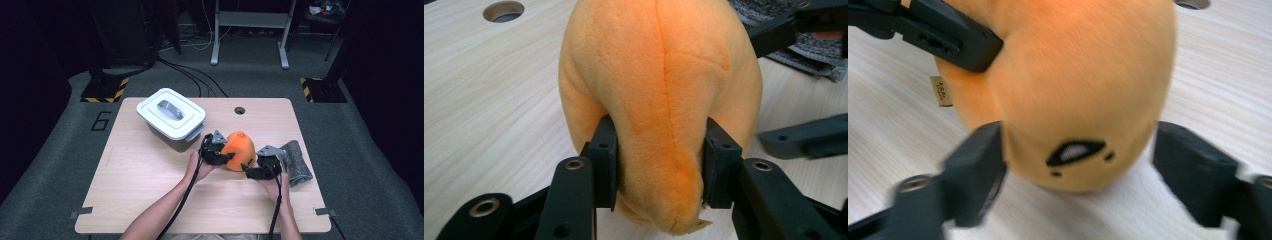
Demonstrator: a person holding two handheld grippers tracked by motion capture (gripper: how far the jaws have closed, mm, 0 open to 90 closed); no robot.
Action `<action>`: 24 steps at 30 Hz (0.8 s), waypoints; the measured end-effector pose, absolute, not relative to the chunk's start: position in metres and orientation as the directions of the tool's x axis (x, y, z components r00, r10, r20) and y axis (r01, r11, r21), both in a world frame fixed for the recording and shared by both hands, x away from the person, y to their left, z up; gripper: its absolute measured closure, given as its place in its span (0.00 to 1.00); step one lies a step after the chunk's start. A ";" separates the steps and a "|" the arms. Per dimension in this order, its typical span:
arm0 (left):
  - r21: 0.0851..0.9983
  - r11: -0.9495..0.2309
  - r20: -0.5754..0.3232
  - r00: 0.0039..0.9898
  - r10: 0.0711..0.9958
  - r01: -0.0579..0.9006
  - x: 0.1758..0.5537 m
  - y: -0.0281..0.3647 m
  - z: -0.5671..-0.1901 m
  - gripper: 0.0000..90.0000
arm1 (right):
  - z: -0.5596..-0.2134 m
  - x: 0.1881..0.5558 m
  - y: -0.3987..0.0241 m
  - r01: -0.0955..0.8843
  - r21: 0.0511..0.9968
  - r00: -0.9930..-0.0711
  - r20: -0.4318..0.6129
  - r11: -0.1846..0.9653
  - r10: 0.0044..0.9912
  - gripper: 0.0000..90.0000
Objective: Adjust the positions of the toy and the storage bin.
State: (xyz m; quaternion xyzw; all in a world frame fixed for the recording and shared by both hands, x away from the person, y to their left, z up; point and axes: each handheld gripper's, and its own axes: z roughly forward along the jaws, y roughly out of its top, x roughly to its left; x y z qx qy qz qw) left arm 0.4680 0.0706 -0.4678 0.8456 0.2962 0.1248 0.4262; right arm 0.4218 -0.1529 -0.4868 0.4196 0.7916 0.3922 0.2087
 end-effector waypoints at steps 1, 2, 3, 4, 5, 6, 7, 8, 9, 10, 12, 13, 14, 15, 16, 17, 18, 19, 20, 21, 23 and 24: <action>0.798 -0.456 -0.042 0.792 0.609 0.394 0.467 0.072 -0.468 0.67 | -0.486 0.418 -0.155 0.502 0.797 -0.545 -0.008 0.334 0.838 0.15; 0.800 -0.457 -0.037 0.792 0.610 0.389 0.467 0.073 -0.468 0.67 | -0.486 0.415 -0.157 0.507 0.800 -0.535 0.000 0.321 0.845 0.14; 0.805 -0.450 -0.039 0.791 0.610 0.387 0.466 0.074 -0.468 0.68 | -0.487 0.413 -0.159 0.510 0.799 -0.530 0.000 0.319 0.848 0.11; 0.808 -0.446 -0.040 0.791 0.611 0.385 0.466 0.074 -0.468 0.69 | -0.487 0.410 -0.160 0.514 0.798 -0.521 0.000 0.314 0.854 0.09; 0.813 -0.436 -0.044 0.788 0.614 0.385 0.465 0.075 -0.468 0.69 | -0.489 0.408 -0.161 0.518 0.793 -0.517 -0.007 0.320 0.856 0.08; 0.814 -0.433 -0.050 0.790 0.611 0.387 0.464 0.076 -0.467 0.70 | -0.490 0.406 -0.161 0.529 0.786 -0.514 -0.004 0.321 0.857 0.07; 0.821 -0.429 -0.043 0.789 0.613 0.378 0.463 0.077 -0.467 0.70 | -0.493 0.403 -0.161 0.530 0.782 -0.513 -0.012 0.328 0.858 0.07; 0.823 -0.426 -0.044 0.790 0.611 0.375 0.462 0.077 -0.466 0.70 | -0.497 0.401 -0.161 0.530 0.775 -0.519 -0.023 0.343 0.855 0.06; 0.825 -0.427 -0.042 0.793 0.608 0.371 0.461 0.077 -0.465 0.70 | -0.500 0.398 -0.161 0.538 0.769 -0.508 -0.033 0.347 0.861 0.06; 0.827 -0.425 -0.039 0.793 0.608 0.367 0.460 0.077 -0.465 0.71 | -0.502 0.397 -0.162 0.540 0.768 -0.506 -0.030 0.343 0.862 0.06; 0.834 -0.419 -0.037 0.794 0.607 0.359 0.458 0.077 -0.463 0.71 | -0.509 0.394 -0.164 0.550 0.762 -0.502 -0.026 0.342 0.865 0.07; 0.834 -0.421 -0.037 0.797 0.603 0.357 0.457 0.078 -0.462 0.71 | -0.512 0.393 -0.165 0.554 0.758 -0.502 -0.026 0.345 0.864 0.07; 0.836 -0.419 -0.037 0.797 0.602 0.355 0.456 0.078 -0.461 0.72 | -0.515 0.392 -0.166 0.556 0.755 -0.502 -0.026 0.346 0.865 0.07; 0.838 -0.419 -0.033 0.799 0.601 0.350 0.455 0.078 -0.459 0.72 | -0.518 0.391 -0.166 0.560 0.753 -0.496 -0.029 0.345 0.868 0.07; 0.841 -0.417 -0.030 0.799 0.601 0.345 0.454 0.079 -0.458 0.72 | -0.521 0.389 -0.166 0.560 0.752 -0.495 -0.033 0.348 0.868 0.07; 0.843 -0.412 -0.033 0.798 0.601 0.345 0.452 0.079 -0.457 0.72 | -0.522 0.388 -0.166 0.562 0.750 -0.492 -0.035 0.349 0.870 0.07; 0.845 -0.410 -0.036 0.801 0.597 0.343 0.451 0.080 -0.455 0.72 | -0.523 0.387 -0.166 0.561 0.753 -0.486 -0.036 0.344 0.873 0.07; 0.847 -0.413 -0.027 0.802 0.597 0.335 0.449 0.081 -0.454 0.72 | -0.524 0.387 -0.168 0.559 0.751 -0.493 -0.042 0.353 0.869 0.07; 0.850 -0.410 -0.024 0.802 0.597 0.331 0.448 0.082 -0.452 0.72 | -0.525 0.386 -0.169 0.561 0.753 -0.483 -0.039 0.343 0.875 0.07; 0.853 -0.407 -0.024 0.804 0.595 0.327 0.444 0.084 -0.449 0.72 | -0.525 0.387 -0.168 0.559 0.757 -0.476 -0.041 0.338 0.878 0.07; 0.855 -0.405 -0.022 0.802 0.597 0.325 0.444 0.084 -0.449 0.72 | -0.527 0.387 -0.169 0.550 0.752 -0.486 -0.066 0.363 0.871 0.07; 0.856 -0.403 -0.022 0.802 0.597 0.323 0.442 0.086 -0.448 0.72 | -0.527 0.386 -0.168 0.553 0.750 -0.483 -0.065 0.362 0.873 0.07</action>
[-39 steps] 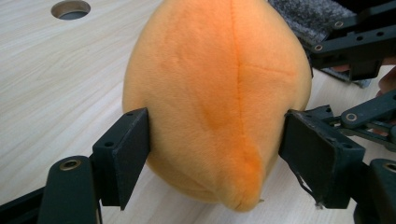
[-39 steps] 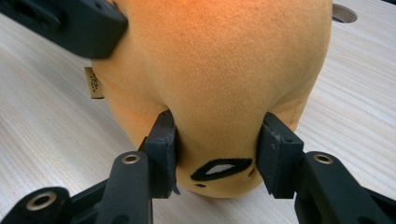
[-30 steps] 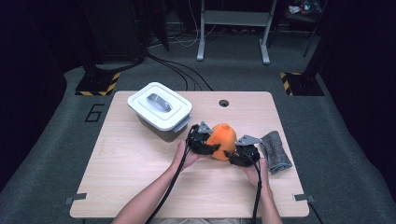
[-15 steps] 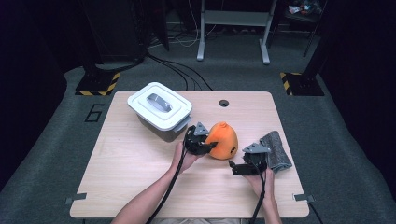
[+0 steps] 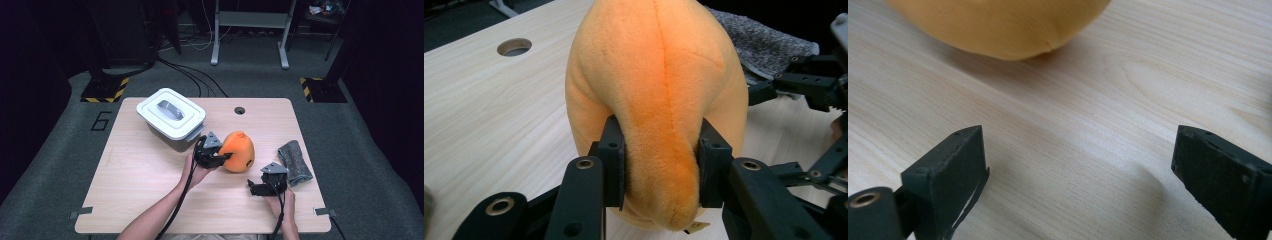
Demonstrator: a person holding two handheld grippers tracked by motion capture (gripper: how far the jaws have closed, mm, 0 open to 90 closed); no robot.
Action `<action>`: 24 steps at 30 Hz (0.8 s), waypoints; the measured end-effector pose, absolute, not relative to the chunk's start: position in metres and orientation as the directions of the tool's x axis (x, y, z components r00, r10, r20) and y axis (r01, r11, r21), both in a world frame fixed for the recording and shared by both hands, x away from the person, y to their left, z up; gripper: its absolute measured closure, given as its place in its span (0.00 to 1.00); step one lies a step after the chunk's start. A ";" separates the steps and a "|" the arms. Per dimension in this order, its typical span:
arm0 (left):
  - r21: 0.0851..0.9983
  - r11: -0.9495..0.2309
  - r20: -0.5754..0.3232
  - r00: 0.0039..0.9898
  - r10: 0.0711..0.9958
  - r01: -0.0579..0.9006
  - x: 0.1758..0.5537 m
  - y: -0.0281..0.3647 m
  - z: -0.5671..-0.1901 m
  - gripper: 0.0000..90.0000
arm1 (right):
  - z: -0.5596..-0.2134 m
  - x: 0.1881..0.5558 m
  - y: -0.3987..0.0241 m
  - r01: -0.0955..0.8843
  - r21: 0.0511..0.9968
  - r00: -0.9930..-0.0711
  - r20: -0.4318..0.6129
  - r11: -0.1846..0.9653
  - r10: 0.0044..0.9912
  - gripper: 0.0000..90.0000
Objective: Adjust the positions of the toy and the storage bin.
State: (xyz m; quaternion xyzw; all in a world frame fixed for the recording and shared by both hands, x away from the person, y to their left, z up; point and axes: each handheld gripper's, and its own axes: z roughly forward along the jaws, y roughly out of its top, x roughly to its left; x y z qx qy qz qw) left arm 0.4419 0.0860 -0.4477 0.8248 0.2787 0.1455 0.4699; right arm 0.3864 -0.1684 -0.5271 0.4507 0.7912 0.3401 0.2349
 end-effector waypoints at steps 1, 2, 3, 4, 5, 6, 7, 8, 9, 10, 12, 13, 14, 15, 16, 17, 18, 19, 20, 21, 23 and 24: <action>0.858 -0.401 -0.023 0.803 0.595 0.322 0.440 0.088 -0.447 0.72 | -0.528 0.386 -0.168 0.555 0.748 -0.481 -0.069 0.365 0.874 0.07; 0.858 -0.401 -0.024 0.805 0.593 0.321 0.438 0.091 -0.446 0.72 | -0.528 0.386 -0.167 0.560 0.741 -0.480 -0.075 0.371 0.874 0.07; 0.860 -0.394 -0.029 0.801 0.598 0.325 0.437 0.092 -0.446 0.72 | -0.528 0.386 -0.168 0.553 0.746 -0.474 -0.086 0.372 0.876 0.07; 0.857 -0.399 -0.029 0.804 0.594 0.325 0.435 0.094 -0.445 0.71 | -0.528 0.386 -0.167 0.550 0.751 -0.470 -0.082 0.365 0.879 0.07; 0.861 -0.392 -0.030 0.801 0.598 0.325 0.433 0.095 -0.445 0.71 | -0.528 0.386 -0.167 0.553 0.749 -0.467 -0.084 0.365 0.880 0.07; 0.861 -0.391 -0.031 0.800 0.599 0.326 0.431 0.098 -0.445 0.71 | -0.528 0.386 -0.167 0.556 0.744 -0.472 -0.084 0.370 0.877 0.07; 0.862 -0.390 -0.032 0.801 0.598 0.325 0.429 0.100 -0.444 0.71 | -0.528 0.386 -0.167 0.553 0.749 -0.469 -0.083 0.365 0.879 0.07; 0.860 -0.391 -0.033 0.802 0.597 0.326 0.427 0.103 -0.444 0.71 | -0.528 0.386 -0.167 0.554 0.748 -0.470 -0.082 0.366 0.879 0.07; 0.864 -0.381 -0.037 0.797 0.602 0.329 0.425 0.104 -0.444 0.71 | -0.528 0.386 -0.167 0.559 0.746 -0.467 -0.079 0.363 0.881 0.07; 0.860 -0.388 -0.038 0.798 0.601 0.333 0.423 0.107 -0.444 0.71 | -0.528 0.386 -0.167 0.559 0.745 -0.466 -0.081 0.364 0.881 0.07; 0.863 -0.379 -0.042 0.794 0.606 0.335 0.419 0.112 -0.444 0.71 | -0.528 0.386 -0.167 0.559 0.744 -0.470 -0.080 0.367 0.879 0.07; 0.861 -0.381 -0.042 0.794 0.607 0.337 0.417 0.115 -0.444 0.71 | -0.528 0.387 -0.168 0.558 0.744 -0.472 -0.080 0.368 0.878 0.07; 0.863 -0.376 -0.041 0.788 0.614 0.338 0.415 0.118 -0.445 0.71 | -0.529 0.387 -0.169 0.561 0.745 -0.472 -0.071 0.361 0.879 0.07; 0.863 -0.373 -0.044 0.786 0.617 0.341 0.413 0.120 -0.445 0.70 | -0.529 0.388 -0.169 0.571 0.743 -0.470 -0.052 0.349 0.881 0.07; 0.864 -0.368 -0.046 0.783 0.620 0.343 0.411 0.124 -0.445 0.70 | -0.529 0.388 -0.169 0.574 0.741 -0.469 -0.052 0.349 0.881 0.07; 0.865 -0.365 -0.048 0.779 0.625 0.346 0.409 0.127 -0.445 0.70 | -0.529 0.389 -0.170 0.572 0.741 -0.476 -0.050 0.352 0.878 0.07; 0.863 -0.371 -0.041 0.781 0.623 0.342 0.408 0.130 -0.444 0.70 | -0.529 0.389 -0.171 0.575 0.733 -0.485 -0.050 0.362 0.873 0.07; 0.863 -0.372 -0.040 0.781 0.623 0.342 0.407 0.132 -0.444 0.70 | -0.529 0.390 -0.171 0.574 0.738 -0.482 -0.046 0.354 0.875 0.07; 0.865 -0.368 -0.041 0.779 0.626 0.342 0.405 0.134 -0.444 0.70 | -0.529 0.390 -0.171 0.576 0.737 -0.482 -0.044 0.354 0.875 0.07; 0.865 -0.366 -0.040 0.775 0.630 0.343 0.403 0.136 -0.444 0.70 | -0.529 0.390 -0.171 0.578 0.736 -0.486 -0.039 0.354 0.873 0.07; 0.865 -0.366 -0.042 0.776 0.629 0.343 0.400 0.142 -0.444 0.70 | -0.529 0.391 -0.172 0.586 0.732 -0.486 -0.024 0.347 0.873 0.07; 0.867 -0.359 -0.044 0.771 0.635 0.345 0.398 0.144 -0.444 0.70 | -0.529 0.392 -0.173 0.587 0.730 -0.497 -0.018 0.351 0.868 0.06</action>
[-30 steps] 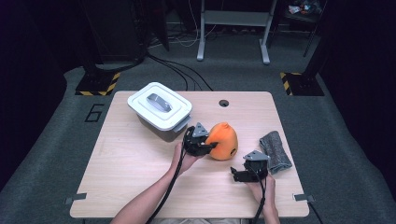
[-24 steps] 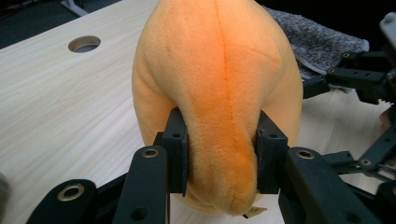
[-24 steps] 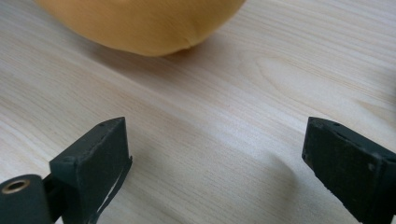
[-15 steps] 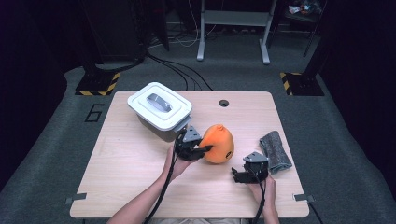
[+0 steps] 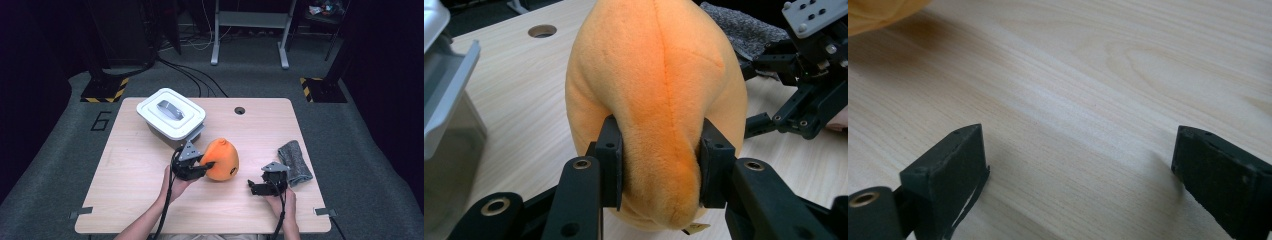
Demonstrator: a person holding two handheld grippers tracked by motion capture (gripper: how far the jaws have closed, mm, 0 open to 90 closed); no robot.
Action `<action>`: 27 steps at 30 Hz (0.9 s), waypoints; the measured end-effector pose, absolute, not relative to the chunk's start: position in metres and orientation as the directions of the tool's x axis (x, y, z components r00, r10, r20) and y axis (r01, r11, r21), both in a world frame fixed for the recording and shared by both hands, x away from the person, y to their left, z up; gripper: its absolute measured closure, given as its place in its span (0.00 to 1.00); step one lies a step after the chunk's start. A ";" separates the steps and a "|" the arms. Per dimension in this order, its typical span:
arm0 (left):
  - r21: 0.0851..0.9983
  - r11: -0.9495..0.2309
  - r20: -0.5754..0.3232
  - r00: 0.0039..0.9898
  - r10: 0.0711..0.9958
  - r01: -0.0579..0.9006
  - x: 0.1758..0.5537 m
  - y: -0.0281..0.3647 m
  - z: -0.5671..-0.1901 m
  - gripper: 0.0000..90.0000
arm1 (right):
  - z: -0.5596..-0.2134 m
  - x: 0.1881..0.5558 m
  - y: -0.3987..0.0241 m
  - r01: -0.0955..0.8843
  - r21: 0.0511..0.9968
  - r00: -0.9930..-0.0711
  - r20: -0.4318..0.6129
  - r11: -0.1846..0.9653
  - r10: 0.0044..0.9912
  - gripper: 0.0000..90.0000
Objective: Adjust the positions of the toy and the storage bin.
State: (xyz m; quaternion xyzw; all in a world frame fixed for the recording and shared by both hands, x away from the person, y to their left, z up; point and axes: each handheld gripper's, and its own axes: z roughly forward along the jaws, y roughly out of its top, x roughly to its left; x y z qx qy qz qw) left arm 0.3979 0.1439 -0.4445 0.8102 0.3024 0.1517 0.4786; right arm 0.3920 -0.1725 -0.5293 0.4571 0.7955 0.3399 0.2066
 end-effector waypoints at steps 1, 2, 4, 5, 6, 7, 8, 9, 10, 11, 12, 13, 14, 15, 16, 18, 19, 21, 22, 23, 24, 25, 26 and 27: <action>0.869 -0.353 -0.047 0.770 0.636 0.345 0.396 0.146 -0.445 0.70 | -0.530 0.393 -0.173 0.592 0.727 -0.498 -0.010 0.348 0.867 0.04; 0.870 -0.348 -0.050 0.766 0.641 0.349 0.395 0.148 -0.445 0.69 | -0.530 0.392 -0.172 0.600 0.722 -0.495 -0.002 0.344 0.869 0.03; 0.869 -0.348 -0.051 0.763 0.645 0.352 0.391 0.154 -0.445 0.69 | -0.530 0.393 -0.172 0.596 0.720 -0.501 -0.012 0.355 0.865 0.03; 0.868 -0.347 -0.053 0.762 0.645 0.354 0.389 0.156 -0.446 0.69 | -0.530 0.393 -0.172 0.596 0.720 -0.501 -0.011 0.355 0.865 0.03; 0.867 -0.351 -0.048 0.761 0.647 0.353 0.387 0.160 -0.446 0.69 | -0.530 0.393 -0.172 0.597 0.720 -0.501 -0.011 0.354 0.866 0.03; 0.868 -0.346 -0.051 0.757 0.651 0.356 0.384 0.162 -0.446 0.69 | -0.530 0.393 -0.172 0.596 0.720 -0.501 -0.011 0.354 0.866 0.03; 0.870 -0.342 -0.051 0.754 0.655 0.356 0.382 0.164 -0.447 0.69 | -0.530 0.393 -0.172 0.598 0.721 -0.500 -0.007 0.352 0.866 0.03; 0.869 -0.342 -0.052 0.753 0.656 0.358 0.381 0.167 -0.447 0.69 | -0.530 0.393 -0.172 0.598 0.720 -0.501 -0.008 0.352 0.866 0.03; 0.867 -0.345 -0.051 0.753 0.656 0.360 0.379 0.170 -0.446 0.69 | -0.530 0.393 -0.172 0.597 0.720 -0.501 -0.008 0.352 0.865 0.03; 0.870 -0.339 -0.050 0.747 0.662 0.359 0.377 0.173 -0.447 0.69 | -0.530 0.393 -0.172 0.597 0.721 -0.501 -0.008 0.353 0.865 0.03; 0.870 -0.336 -0.051 0.745 0.666 0.360 0.375 0.176 -0.446 0.69 | -0.530 0.393 -0.172 0.596 0.721 -0.501 -0.010 0.354 0.865 0.02; 0.872 -0.331 -0.054 0.742 0.668 0.361 0.374 0.179 -0.446 0.69 | -0.530 0.393 -0.172 0.600 0.720 -0.495 -0.009 0.349 0.869 0.02; 0.871 -0.330 -0.055 0.740 0.670 0.363 0.372 0.182 -0.446 0.69 | -0.530 0.393 -0.172 0.601 0.719 -0.494 -0.009 0.349 0.869 0.02; 0.875 -0.323 -0.055 0.737 0.674 0.361 0.371 0.185 -0.446 0.69 | -0.530 0.393 -0.172 0.598 0.720 -0.496 -0.013 0.353 0.868 0.01; 0.874 -0.320 -0.058 0.732 0.679 0.366 0.368 0.188 -0.446 0.69 | -0.530 0.393 -0.171 0.605 0.716 -0.493 -0.007 0.348 0.870 0.00; 0.877 -0.309 -0.064 0.725 0.686 0.369 0.365 0.194 -0.446 0.69 | -0.530 0.394 -0.172 0.603 0.715 -0.497 -0.010 0.354 0.867 0.00; 0.877 -0.302 -0.070 0.720 0.690 0.374 0.363 0.197 -0.446 0.69 | -0.530 0.394 -0.171 0.604 0.715 -0.497 -0.009 0.353 0.868 0.00; 0.881 -0.283 -0.080 0.709 0.701 0.379 0.360 0.203 -0.447 0.69 | -0.530 0.394 -0.171 0.601 0.715 -0.503 -0.009 0.358 0.864 0.00; 0.881 -0.277 -0.085 0.705 0.704 0.383 0.358 0.206 -0.447 0.69 | -0.530 0.393 -0.171 0.600 0.713 -0.511 -0.009 0.364 0.860 0.00; 0.882 -0.273 -0.086 0.701 0.708 0.385 0.356 0.210 -0.447 0.69 | -0.530 0.393 -0.171 0.597 0.715 -0.512 -0.010 0.364 0.859 0.00; 0.881 -0.271 -0.088 0.697 0.712 0.388 0.354 0.213 -0.447 0.69 | -0.530 0.393 -0.171 0.597 0.715 -0.512 -0.010 0.364 0.859 0.00; 0.881 -0.269 -0.088 0.694 0.714 0.389 0.352 0.216 -0.447 0.69 | -0.530 0.393 -0.171 0.597 0.715 -0.512 -0.010 0.364 0.859 0.00; 0.882 -0.263 -0.091 0.689 0.719 0.391 0.350 0.219 -0.448 0.69 | -0.530 0.393 -0.171 0.599 0.714 -0.511 -0.008 0.363 0.860 0.00; 0.880 -0.269 -0.085 0.686 0.723 0.392 0.348 0.224 -0.447 0.69 | -0.530 0.393 -0.171 0.599 0.714 -0.511 -0.009 0.363 0.860 0.00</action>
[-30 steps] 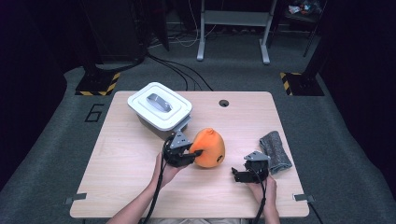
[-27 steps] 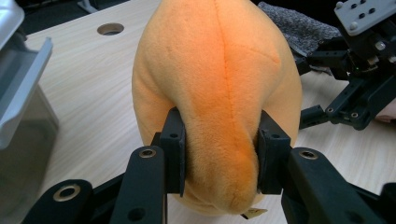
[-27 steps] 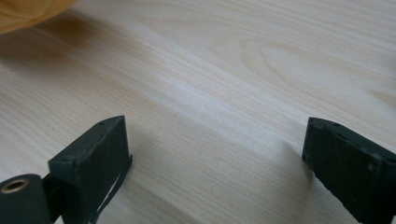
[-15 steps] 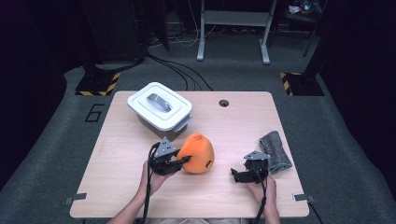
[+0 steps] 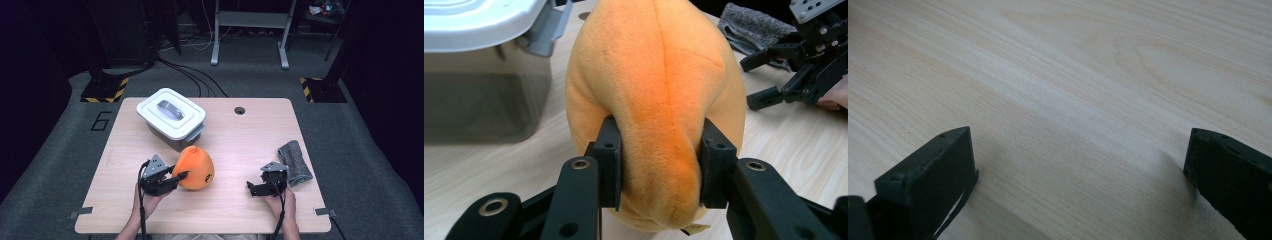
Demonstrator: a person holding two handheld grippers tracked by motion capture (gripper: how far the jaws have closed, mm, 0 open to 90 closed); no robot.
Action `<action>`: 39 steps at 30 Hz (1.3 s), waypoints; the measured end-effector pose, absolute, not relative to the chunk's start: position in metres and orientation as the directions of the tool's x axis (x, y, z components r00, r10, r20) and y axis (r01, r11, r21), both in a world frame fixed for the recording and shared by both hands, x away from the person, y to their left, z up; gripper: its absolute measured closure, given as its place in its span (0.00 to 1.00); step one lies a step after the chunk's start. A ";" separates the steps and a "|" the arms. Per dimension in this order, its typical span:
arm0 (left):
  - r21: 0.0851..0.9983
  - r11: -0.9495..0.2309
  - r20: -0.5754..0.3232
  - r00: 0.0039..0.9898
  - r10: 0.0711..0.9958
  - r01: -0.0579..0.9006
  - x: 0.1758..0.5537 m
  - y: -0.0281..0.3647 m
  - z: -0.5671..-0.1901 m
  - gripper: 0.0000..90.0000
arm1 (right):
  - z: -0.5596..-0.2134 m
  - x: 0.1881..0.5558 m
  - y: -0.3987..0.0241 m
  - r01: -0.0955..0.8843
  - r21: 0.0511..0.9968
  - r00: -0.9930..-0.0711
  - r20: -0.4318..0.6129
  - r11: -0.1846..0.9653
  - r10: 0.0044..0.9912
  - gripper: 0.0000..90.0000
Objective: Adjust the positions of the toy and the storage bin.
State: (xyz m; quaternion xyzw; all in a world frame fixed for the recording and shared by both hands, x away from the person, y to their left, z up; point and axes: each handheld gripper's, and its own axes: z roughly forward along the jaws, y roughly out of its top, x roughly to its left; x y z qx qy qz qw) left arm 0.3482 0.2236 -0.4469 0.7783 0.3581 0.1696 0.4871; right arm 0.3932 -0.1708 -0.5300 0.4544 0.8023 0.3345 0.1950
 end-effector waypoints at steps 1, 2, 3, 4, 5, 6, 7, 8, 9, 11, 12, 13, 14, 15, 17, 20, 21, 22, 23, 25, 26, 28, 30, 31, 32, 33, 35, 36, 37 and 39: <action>0.881 -0.267 -0.081 0.683 0.726 0.390 0.347 0.226 -0.447 0.69 | -0.530 0.393 -0.171 0.598 0.714 -0.511 -0.009 0.363 0.859 0.00; 0.882 -0.267 -0.077 0.677 0.732 0.389 0.346 0.229 -0.447 0.69 | -0.530 0.393 -0.171 0.599 0.714 -0.511 -0.009 0.363 0.859 0.00; 0.880 -0.269 -0.076 0.675 0.734 0.391 0.344 0.232 -0.446 0.69 | -0.530 0.393 -0.171 0.601 0.713 -0.509 -0.006 0.360 0.861 0.00; 0.883 -0.264 -0.073 0.668 0.740 0.389 0.342 0.235 -0.446 0.69 | -0.530 0.393 -0.171 0.601 0.713 -0.509 -0.006 0.361 0.861 0.00; 0.882 -0.268 -0.069 0.667 0.742 0.388 0.340 0.238 -0.446 0.69 | -0.530 0.393 -0.171 0.601 0.713 -0.509 -0.006 0.361 0.861 0.00; 0.884 -0.261 -0.069 0.659 0.749 0.389 0.338 0.241 -0.446 0.69 | -0.530 0.393 -0.170 0.601 0.713 -0.509 -0.006 0.361 0.861 0.00; 0.885 -0.256 -0.070 0.654 0.753 0.390 0.336 0.244 -0.445 0.69 | -0.530 0.393 -0.170 0.601 0.713 -0.509 -0.006 0.360 0.861 0.00; 0.885 -0.253 -0.069 0.649 0.758 0.390 0.334 0.247 -0.445 0.69 | -0.530 0.393 -0.170 0.601 0.713 -0.509 -0.006 0.360 0.861 0.00; 0.886 -0.251 -0.067 0.644 0.762 0.390 0.332 0.250 -0.445 0.69 | -0.530 0.393 -0.170 0.601 0.713 -0.509 -0.006 0.361 0.861 0.00; 0.886 -0.246 -0.068 0.636 0.769 0.393 0.328 0.257 -0.444 0.69 | -0.530 0.393 -0.170 0.601 0.713 -0.509 -0.007 0.361 0.861 0.00; 0.889 -0.241 -0.065 0.628 0.776 0.390 0.326 0.259 -0.445 0.69 | -0.530 0.393 -0.170 0.601 0.713 -0.509 -0.007 0.361 0.861 0.00; 0.888 -0.241 -0.065 0.624 0.779 0.393 0.325 0.262 -0.444 0.69 | -0.530 0.393 -0.171 0.601 0.713 -0.509 -0.007 0.361 0.861 0.00; 0.888 -0.235 -0.067 0.617 0.784 0.394 0.323 0.265 -0.445 0.69 | -0.530 0.393 -0.170 0.601 0.713 -0.509 -0.007 0.361 0.861 0.00; 0.888 -0.232 -0.067 0.612 0.788 0.397 0.322 0.268 -0.445 0.69 | -0.530 0.393 -0.170 0.601 0.713 -0.509 -0.007 0.361 0.861 0.00; 0.888 -0.226 -0.068 0.601 0.796 0.401 0.319 0.275 -0.445 0.69 | -0.530 0.393 -0.170 0.601 0.713 -0.509 -0.006 0.360 0.861 0.00; 0.889 -0.201 -0.082 0.577 0.813 0.411 0.316 0.285 -0.446 0.69 | -0.530 0.393 -0.170 0.601 0.713 -0.508 -0.006 0.360 0.861 0.00; 0.891 -0.190 -0.086 0.564 0.821 0.412 0.315 0.288 -0.447 0.69 | -0.530 0.393 -0.171 0.601 0.713 -0.509 -0.007 0.361 0.861 0.00; 0.895 -0.180 -0.087 0.554 0.828 0.409 0.315 0.291 -0.447 0.69 | -0.530 0.393 -0.170 0.601 0.713 -0.509 -0.006 0.360 0.861 0.00; 0.891 -0.178 -0.092 0.549 0.831 0.418 0.314 0.295 -0.447 0.69 | -0.530 0.393 -0.170 0.601 0.713 -0.509 -0.007 0.361 0.861 0.00; 0.894 -0.153 -0.104 0.526 0.844 0.421 0.314 0.302 -0.448 0.69 | -0.530 0.393 -0.170 0.601 0.713 -0.509 -0.006 0.360 0.861 0.00; 0.895 -0.143 -0.107 0.515 0.850 0.423 0.314 0.306 -0.448 0.69 | -0.530 0.393 -0.170 0.601 0.713 -0.509 -0.007 0.360 0.861 0.00; 0.896 -0.126 -0.114 0.494 0.862 0.427 0.314 0.313 -0.448 0.69 | -0.530 0.393 -0.170 0.601 0.713 -0.509 -0.006 0.360 0.861 0.00; 0.896 -0.112 -0.117 0.474 0.873 0.429 0.315 0.319 -0.449 0.69 | -0.530 0.393 -0.170 0.601 0.713 -0.509 -0.006 0.360 0.861 0.00; 0.893 -0.113 -0.118 0.468 0.876 0.436 0.315 0.323 -0.449 0.69 | -0.530 0.393 -0.170 0.601 0.713 -0.509 -0.006 0.360 0.861 0.00; 0.893 -0.106 -0.120 0.459 0.880 0.437 0.315 0.326 -0.450 0.69 | -0.530 0.393 -0.171 0.599 0.714 -0.510 -0.009 0.363 0.860 0.00; 0.893 -0.097 -0.125 0.448 0.885 0.440 0.316 0.329 -0.450 0.69 | -0.530 0.393 -0.171 0.598 0.714 -0.511 -0.009 0.363 0.860 0.00; 0.893 -0.077 -0.138 0.432 0.891 0.444 0.317 0.336 -0.452 0.68 | -0.530 0.393 -0.171 0.599 0.714 -0.511 -0.009 0.363 0.860 0.00; 0.888 -0.072 -0.145 0.425 0.893 0.455 0.317 0.340 -0.452 0.68 | -0.530 0.393 -0.171 0.599 0.714 -0.511 -0.009 0.363 0.860 0.00; 0.888 -0.064 -0.147 0.415 0.898 0.455 0.318 0.342 -0.454 0.68 | -0.530 0.393 -0.171 0.599 0.714 -0.511 -0.009 0.363 0.860 0.00; 0.885 -0.050 -0.156 0.396 0.905 0.463 0.320 0.347 -0.456 0.68 | -0.530 0.393 -0.171 0.599 0.714 -0.511 -0.009 0.363 0.860 0.00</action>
